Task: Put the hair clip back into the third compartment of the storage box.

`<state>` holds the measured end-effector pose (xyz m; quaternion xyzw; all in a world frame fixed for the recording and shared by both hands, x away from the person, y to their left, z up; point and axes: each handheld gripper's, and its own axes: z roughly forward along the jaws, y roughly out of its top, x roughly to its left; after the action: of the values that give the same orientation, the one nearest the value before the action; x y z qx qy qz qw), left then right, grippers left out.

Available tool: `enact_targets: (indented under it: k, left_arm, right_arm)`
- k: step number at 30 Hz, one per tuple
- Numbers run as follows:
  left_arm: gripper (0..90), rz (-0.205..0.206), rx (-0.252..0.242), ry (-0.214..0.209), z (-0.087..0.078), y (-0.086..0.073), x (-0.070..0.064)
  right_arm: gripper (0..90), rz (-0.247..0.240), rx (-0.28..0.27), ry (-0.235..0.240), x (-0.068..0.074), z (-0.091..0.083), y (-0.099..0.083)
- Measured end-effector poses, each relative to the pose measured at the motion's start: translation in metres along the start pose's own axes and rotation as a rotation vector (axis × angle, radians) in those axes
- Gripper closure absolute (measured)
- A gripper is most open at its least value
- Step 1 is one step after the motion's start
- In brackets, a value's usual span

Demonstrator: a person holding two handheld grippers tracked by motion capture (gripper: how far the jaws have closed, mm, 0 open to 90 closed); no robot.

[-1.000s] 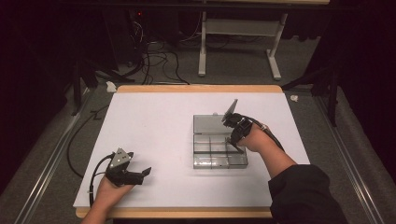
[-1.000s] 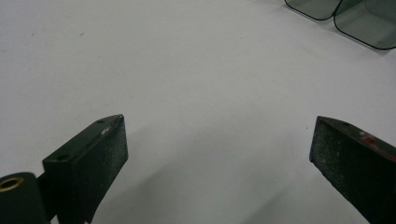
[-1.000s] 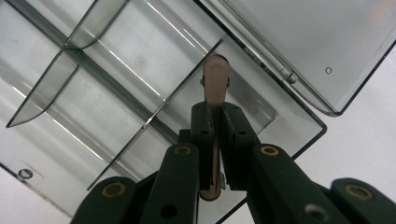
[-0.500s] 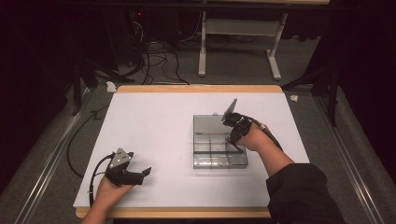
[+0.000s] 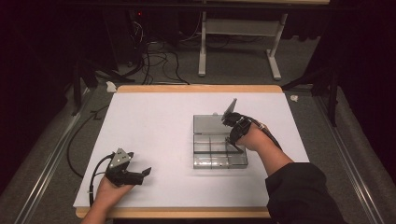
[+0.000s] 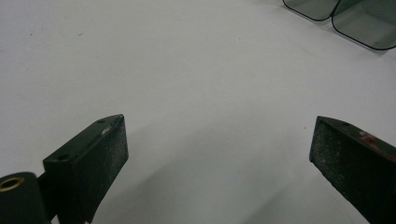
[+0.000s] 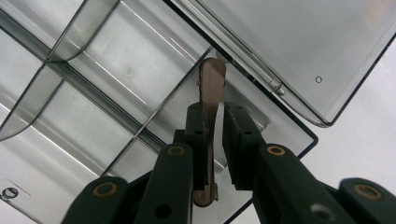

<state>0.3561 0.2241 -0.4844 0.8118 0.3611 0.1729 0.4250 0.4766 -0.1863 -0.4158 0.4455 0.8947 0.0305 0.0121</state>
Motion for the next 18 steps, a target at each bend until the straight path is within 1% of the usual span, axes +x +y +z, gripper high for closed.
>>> enact_targets:
  k: [1,2,3,5,7,8,9,12,13,14,15,16,17,18]
  left_arm:
    - [5.1,0.000,0.000,-0.001,0.0000,0.0000,0.0000]
    - [5.1,0.000,0.000,-0.002,0.0000,0.0000,0.0001]
    - [5.2,0.000,0.001,-0.001,0.0001,0.0001,0.0001]
    - [5.3,0.001,0.002,-0.002,0.0001,0.0001,0.0001]
    - [5.4,0.001,0.001,-0.004,0.0001,0.0001,0.0001]
    - [5.4,0.000,0.000,-0.003,0.0000,0.0000,0.0001]
    - [5.4,0.000,0.001,-0.003,0.0001,0.0001,0.0001]
    - [5.5,0.001,0.001,-0.003,0.0002,0.0001,0.0001]
    - [5.5,0.001,0.001,-0.003,0.0002,0.0001,0.0001]
    - [5.5,0.001,0.001,-0.004,0.0001,0.0001,0.0001]
    - [5.5,0.001,0.001,-0.003,0.0002,0.0001,0.0001]
    - [5.5,0.001,0.001,-0.003,0.0002,0.0001,0.0001]
    - [5.5,0.001,0.001,-0.004,0.0001,0.0001,0.0002]
    - [5.5,0.001,0.001,-0.005,0.0001,0.0000,0.0001]
  right_arm:
    - [80.3,-0.001,-0.001,-0.002,0.0000,-0.0002,-0.0002]
    - [79.6,-0.014,-0.006,-0.003,-0.0007,-0.0002,-0.0002]
    - [78.4,-0.007,-0.001,0.000,0.0000,-0.0007,-0.0005]
    - [75.6,-0.024,-0.002,-0.003,0.0011,-0.0003,-0.0008]
    - [73.5,-0.043,0.003,-0.018,0.0015,-0.0004,-0.0010]
    - [73.6,-0.031,0.006,-0.026,0.0027,-0.0006,-0.0011]
    - [73.8,-0.040,0.005,-0.027,0.0021,-0.0006,-0.0010]
    - [75.0,-0.038,0.010,-0.027,0.0022,-0.0006,-0.0008]
    - [75.1,-0.035,0.001,-0.006,0.0012,-0.0008,-0.0009]
    - [75.1,-0.026,-0.005,0.004,0.0014,-0.0016,-0.0008]
    - [75.4,-0.013,-0.002,-0.008,0.0026,-0.0023,-0.0009]
    - [75.2,-0.011,-0.005,-0.006,0.0024,-0.0025,-0.0010]
    - [75.1,-0.008,-0.014,0.012,0.0018,-0.0029,-0.0009]
    - [75.2,-0.016,-0.019,0.012,0.0017,-0.0029,-0.0012]
